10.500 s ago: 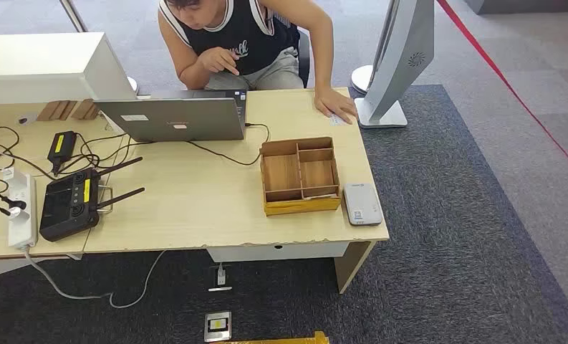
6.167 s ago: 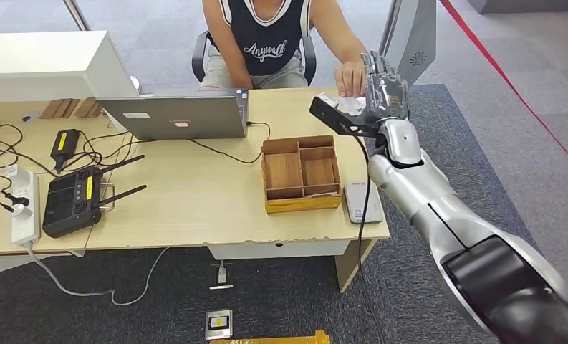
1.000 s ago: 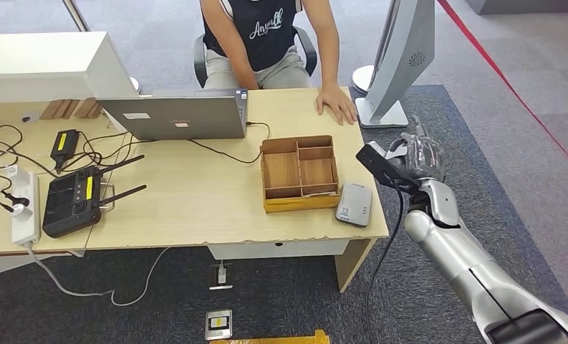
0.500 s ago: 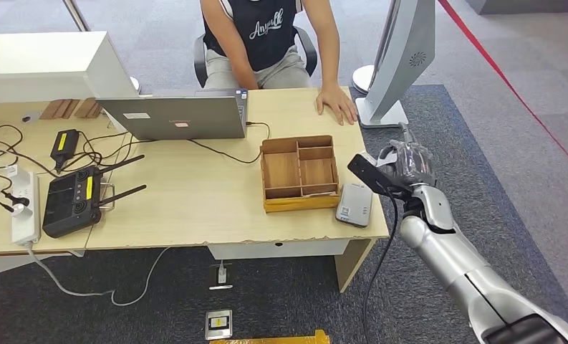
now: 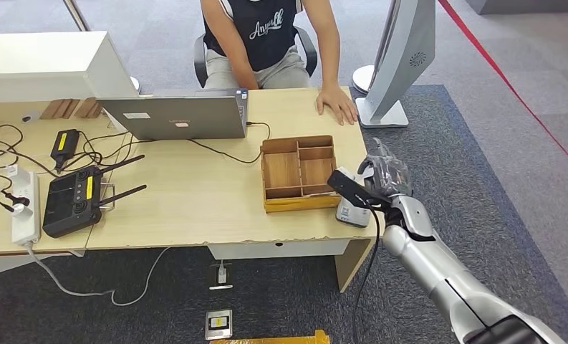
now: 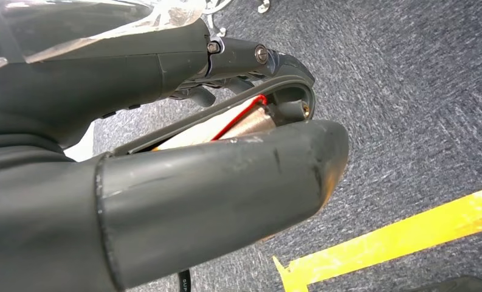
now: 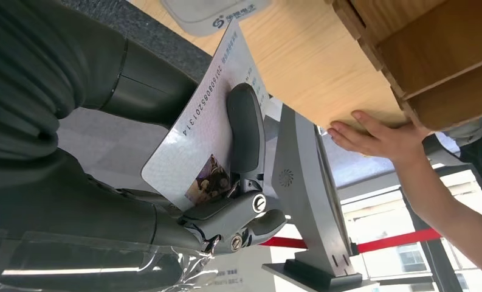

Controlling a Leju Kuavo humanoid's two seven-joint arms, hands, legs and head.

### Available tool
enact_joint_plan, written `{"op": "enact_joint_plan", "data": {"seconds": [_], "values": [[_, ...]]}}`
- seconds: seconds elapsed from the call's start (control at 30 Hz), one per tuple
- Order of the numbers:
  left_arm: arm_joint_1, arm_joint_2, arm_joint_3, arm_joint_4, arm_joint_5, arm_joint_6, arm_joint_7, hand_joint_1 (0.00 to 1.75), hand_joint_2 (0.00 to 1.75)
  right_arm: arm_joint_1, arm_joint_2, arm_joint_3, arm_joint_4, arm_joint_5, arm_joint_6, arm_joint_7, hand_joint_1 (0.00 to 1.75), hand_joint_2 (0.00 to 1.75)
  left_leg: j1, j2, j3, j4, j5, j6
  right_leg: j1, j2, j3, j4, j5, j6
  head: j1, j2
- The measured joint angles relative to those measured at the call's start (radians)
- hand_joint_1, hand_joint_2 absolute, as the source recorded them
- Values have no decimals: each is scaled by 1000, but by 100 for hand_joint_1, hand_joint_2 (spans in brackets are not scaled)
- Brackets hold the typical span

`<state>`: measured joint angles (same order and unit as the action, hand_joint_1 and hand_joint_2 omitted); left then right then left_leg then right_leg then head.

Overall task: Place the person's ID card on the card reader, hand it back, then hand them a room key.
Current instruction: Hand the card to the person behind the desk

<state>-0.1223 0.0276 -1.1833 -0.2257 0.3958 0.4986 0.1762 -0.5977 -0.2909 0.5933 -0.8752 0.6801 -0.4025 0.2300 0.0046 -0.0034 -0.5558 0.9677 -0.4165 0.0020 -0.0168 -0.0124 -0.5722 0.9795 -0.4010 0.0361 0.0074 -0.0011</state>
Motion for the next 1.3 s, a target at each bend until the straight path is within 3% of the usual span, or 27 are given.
{"op": "enact_joint_plan", "data": {"seconds": [0.67,1.3], "values": [[0,2,0,0,1,0,-2,0,0,0,29,20,101,-31,35,0,175,175,0,0,0,0,0,0,0,0,0,0,0,0,0,0],[0,3,0,0,-7,-3,-8,0,0,22,20,17,198,-97,18,-1,175,175,0,1,1,0,0,0,0,0,0,0,0,0,0,0]]}}
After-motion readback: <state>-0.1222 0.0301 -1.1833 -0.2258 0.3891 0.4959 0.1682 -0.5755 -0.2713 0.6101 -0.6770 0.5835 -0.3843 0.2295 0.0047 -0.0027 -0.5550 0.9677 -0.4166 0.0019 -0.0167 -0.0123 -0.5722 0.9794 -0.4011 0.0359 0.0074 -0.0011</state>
